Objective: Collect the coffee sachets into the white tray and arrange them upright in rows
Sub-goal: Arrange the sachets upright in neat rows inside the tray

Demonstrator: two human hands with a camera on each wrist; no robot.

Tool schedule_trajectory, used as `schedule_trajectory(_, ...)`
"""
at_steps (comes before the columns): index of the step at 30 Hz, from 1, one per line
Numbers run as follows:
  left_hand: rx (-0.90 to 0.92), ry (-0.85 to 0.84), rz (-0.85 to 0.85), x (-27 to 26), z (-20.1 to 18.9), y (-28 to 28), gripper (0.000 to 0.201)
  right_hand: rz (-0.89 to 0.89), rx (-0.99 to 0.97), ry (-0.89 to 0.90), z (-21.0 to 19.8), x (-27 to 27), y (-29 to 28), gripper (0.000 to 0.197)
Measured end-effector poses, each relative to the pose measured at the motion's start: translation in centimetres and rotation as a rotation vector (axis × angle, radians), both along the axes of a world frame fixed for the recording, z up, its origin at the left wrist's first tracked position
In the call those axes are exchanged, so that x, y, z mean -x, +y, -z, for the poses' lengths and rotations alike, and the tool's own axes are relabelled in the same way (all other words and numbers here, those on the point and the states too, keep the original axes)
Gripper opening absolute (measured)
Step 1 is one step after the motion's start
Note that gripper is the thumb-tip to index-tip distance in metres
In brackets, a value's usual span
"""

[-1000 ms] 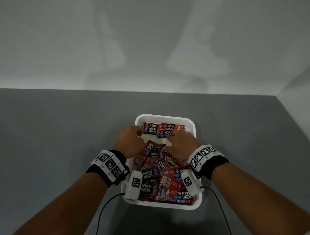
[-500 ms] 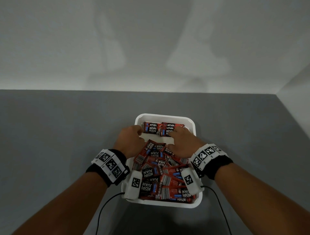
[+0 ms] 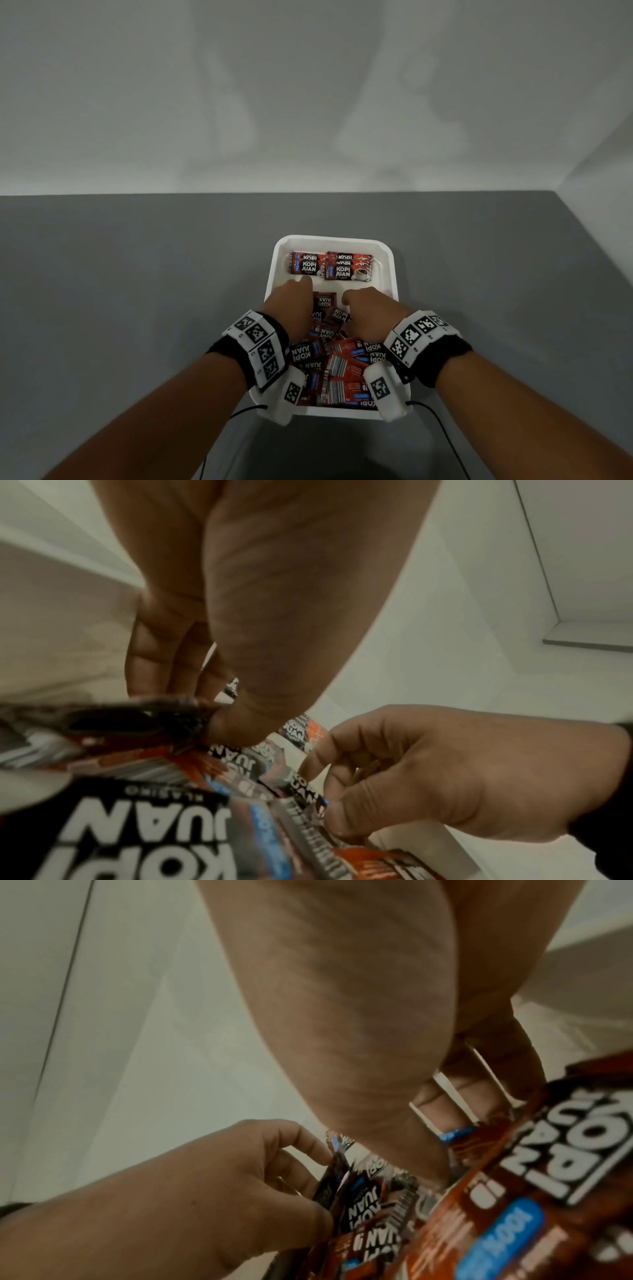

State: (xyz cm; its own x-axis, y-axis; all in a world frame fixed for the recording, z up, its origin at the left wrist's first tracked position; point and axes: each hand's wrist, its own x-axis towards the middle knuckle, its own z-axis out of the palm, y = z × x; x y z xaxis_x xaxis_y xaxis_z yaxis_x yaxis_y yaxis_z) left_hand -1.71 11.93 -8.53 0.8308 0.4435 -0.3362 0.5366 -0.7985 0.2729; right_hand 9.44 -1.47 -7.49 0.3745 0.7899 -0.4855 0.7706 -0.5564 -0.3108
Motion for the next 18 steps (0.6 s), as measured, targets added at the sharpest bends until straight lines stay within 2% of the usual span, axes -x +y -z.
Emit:
schedule_trajectory(6,0.017,-0.08,-0.066,0.1,-0.5,0.4,0.02,0.03,-0.044,0.065,-0.1,-0.4,0.1,0.02)
schedule_trajectory(10,0.183,-0.206,-0.126,0.3,-0.9,1.6,0.006,0.021,-0.064,0.135,-0.3,-0.4,-0.4,0.03)
schedule_trajectory(14,0.252,-0.32,-0.155,0.3,-2.7,2.1,0.024,0.038,-0.078,0.151,0.5,-0.1,-0.6,0.036)
schedule_trajectory(18,0.421,-0.341,-0.287,-0.6,-2.8,2.2,0.023,0.01,-0.091,0.154,0.2,0.2,-0.3,0.035)
